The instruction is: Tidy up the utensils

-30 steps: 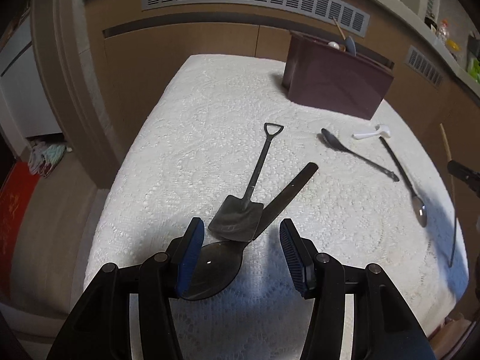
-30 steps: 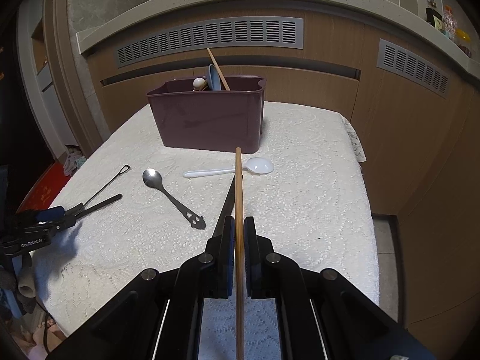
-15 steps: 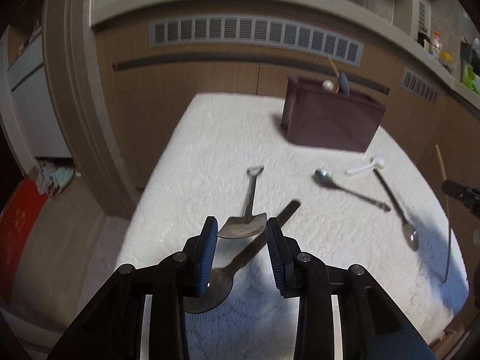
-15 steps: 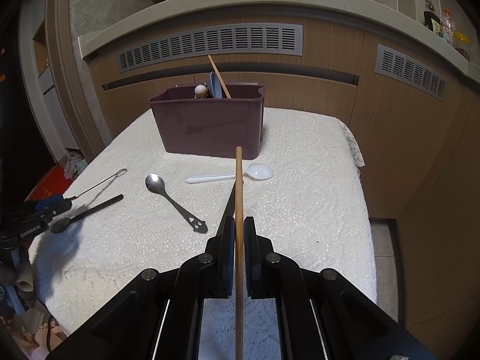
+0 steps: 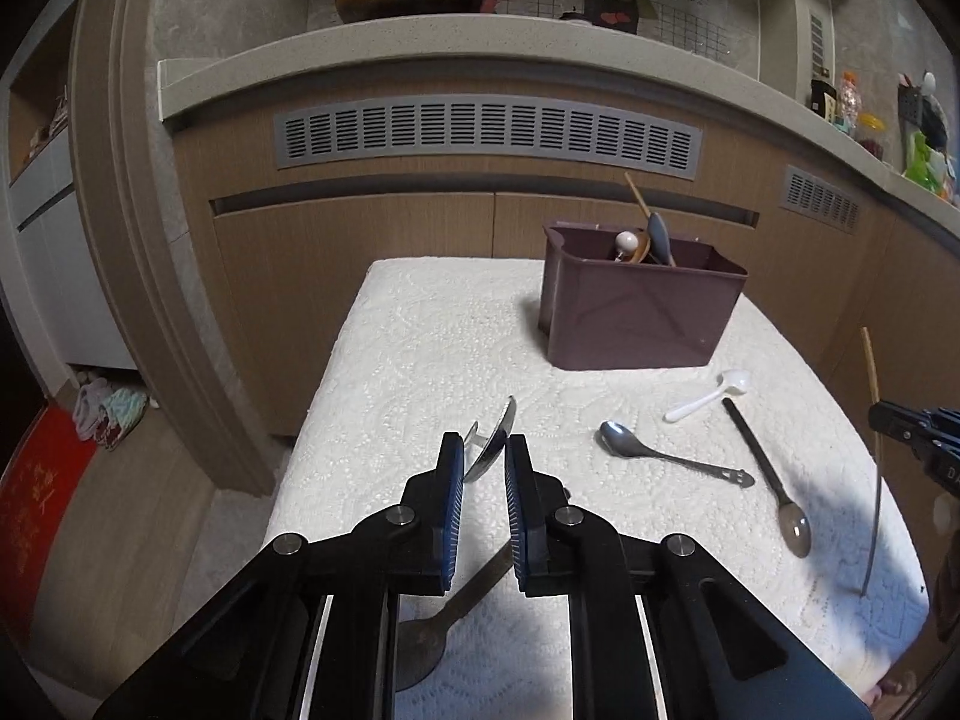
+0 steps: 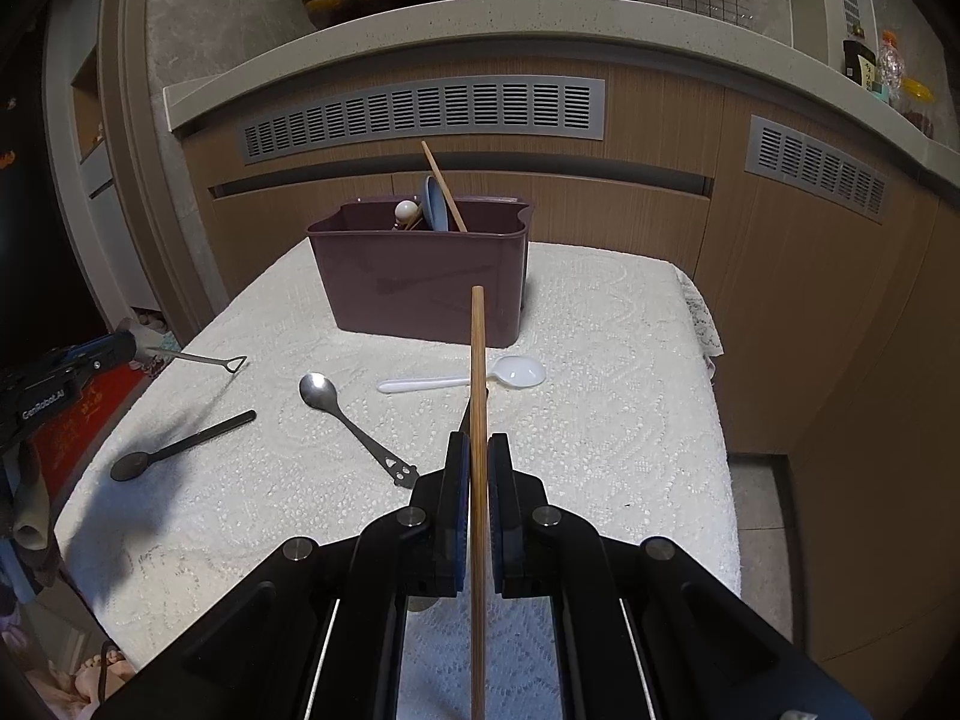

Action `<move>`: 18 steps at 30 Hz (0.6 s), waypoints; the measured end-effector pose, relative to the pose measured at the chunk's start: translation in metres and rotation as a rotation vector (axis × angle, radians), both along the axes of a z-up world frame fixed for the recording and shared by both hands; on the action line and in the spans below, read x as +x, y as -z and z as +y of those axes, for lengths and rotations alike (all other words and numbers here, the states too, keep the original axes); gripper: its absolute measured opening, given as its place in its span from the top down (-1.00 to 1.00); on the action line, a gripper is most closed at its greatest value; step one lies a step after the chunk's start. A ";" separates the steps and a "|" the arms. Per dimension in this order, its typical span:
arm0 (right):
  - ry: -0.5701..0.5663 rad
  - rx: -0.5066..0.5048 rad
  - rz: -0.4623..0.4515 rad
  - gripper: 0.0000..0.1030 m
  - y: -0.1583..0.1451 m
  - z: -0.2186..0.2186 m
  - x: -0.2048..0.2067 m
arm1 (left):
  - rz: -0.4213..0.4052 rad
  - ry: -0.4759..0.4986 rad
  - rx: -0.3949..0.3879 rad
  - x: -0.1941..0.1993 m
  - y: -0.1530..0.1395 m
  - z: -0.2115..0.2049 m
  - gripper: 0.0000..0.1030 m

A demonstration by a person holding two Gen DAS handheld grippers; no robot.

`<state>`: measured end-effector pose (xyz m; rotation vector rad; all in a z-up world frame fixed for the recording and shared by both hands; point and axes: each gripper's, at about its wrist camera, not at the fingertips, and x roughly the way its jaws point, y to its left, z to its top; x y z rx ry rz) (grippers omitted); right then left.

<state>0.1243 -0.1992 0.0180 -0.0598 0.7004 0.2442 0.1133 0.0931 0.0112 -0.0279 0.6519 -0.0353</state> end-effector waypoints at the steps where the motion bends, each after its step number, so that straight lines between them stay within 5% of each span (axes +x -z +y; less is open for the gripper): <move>1: 0.000 -0.001 0.001 0.90 0.000 0.000 0.000 | 0.012 -0.001 -0.003 0.002 0.003 0.001 0.72; 11: -0.002 -0.008 0.012 0.90 0.002 0.001 0.001 | 0.127 0.007 -0.049 0.015 0.030 0.011 0.72; 18: -0.006 -0.008 0.021 0.90 0.005 0.003 0.004 | 0.282 0.133 -0.109 0.019 0.050 -0.004 0.54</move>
